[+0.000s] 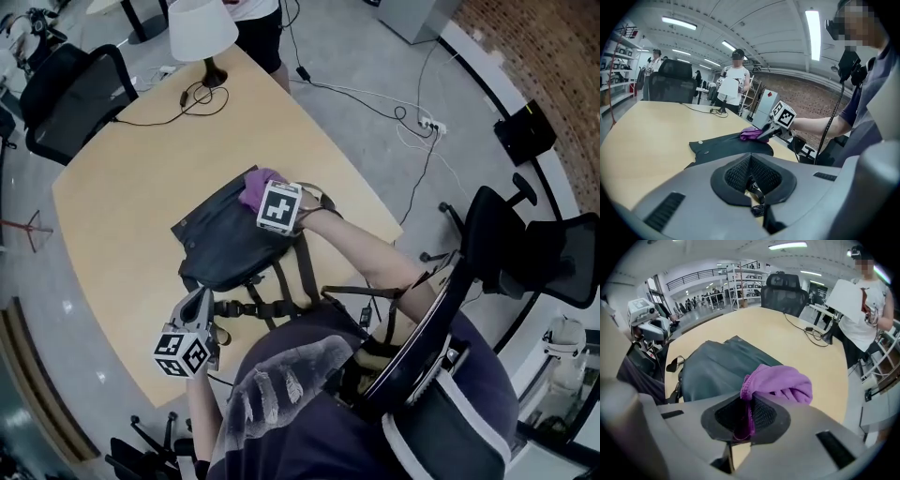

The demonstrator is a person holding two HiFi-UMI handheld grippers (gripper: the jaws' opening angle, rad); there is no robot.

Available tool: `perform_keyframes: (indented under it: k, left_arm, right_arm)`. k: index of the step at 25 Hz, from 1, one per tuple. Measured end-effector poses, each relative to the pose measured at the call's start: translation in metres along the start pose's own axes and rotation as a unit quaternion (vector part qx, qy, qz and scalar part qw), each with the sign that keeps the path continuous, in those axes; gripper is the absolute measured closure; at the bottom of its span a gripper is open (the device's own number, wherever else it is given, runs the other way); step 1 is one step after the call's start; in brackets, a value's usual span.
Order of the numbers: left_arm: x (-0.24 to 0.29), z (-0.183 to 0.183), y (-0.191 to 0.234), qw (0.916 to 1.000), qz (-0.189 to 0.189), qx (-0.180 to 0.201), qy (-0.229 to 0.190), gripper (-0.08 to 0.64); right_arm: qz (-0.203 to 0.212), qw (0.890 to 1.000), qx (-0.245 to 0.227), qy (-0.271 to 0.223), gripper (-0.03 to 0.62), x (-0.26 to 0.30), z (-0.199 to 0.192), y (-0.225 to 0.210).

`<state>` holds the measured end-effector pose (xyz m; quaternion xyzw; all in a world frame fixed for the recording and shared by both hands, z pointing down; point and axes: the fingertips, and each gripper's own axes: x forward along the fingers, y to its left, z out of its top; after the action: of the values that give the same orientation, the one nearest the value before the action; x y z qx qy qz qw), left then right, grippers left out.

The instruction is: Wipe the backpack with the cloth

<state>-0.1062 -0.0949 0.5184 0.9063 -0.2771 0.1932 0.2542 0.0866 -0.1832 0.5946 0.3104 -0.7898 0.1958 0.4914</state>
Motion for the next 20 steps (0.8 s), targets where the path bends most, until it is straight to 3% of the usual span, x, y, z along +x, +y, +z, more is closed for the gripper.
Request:
perform_keyframes:
  k: [4, 17, 20]
  left_arm:
    - [-0.003, -0.007, -0.008, 1.0000, -0.001, -0.006, 0.002, 0.554]
    - [-0.022, -0.016, -0.007, 0.9998, 0.009, -0.009, -0.017, 0.553]
    - [-0.031, -0.020, 0.001, 0.9995, 0.018, -0.015, -0.022, 0.554]
  right_arm:
    - [0.043, 0.999, -0.011, 0.016, 0.561, 0.011, 0.007, 0.036]
    - [0.085, 0.995, -0.056, 0.012, 0.561, 0.030, 0.031, 0.113]
    - [0.114, 0.992, -0.062, 0.006, 0.561, 0.035, 0.043, 0.139]
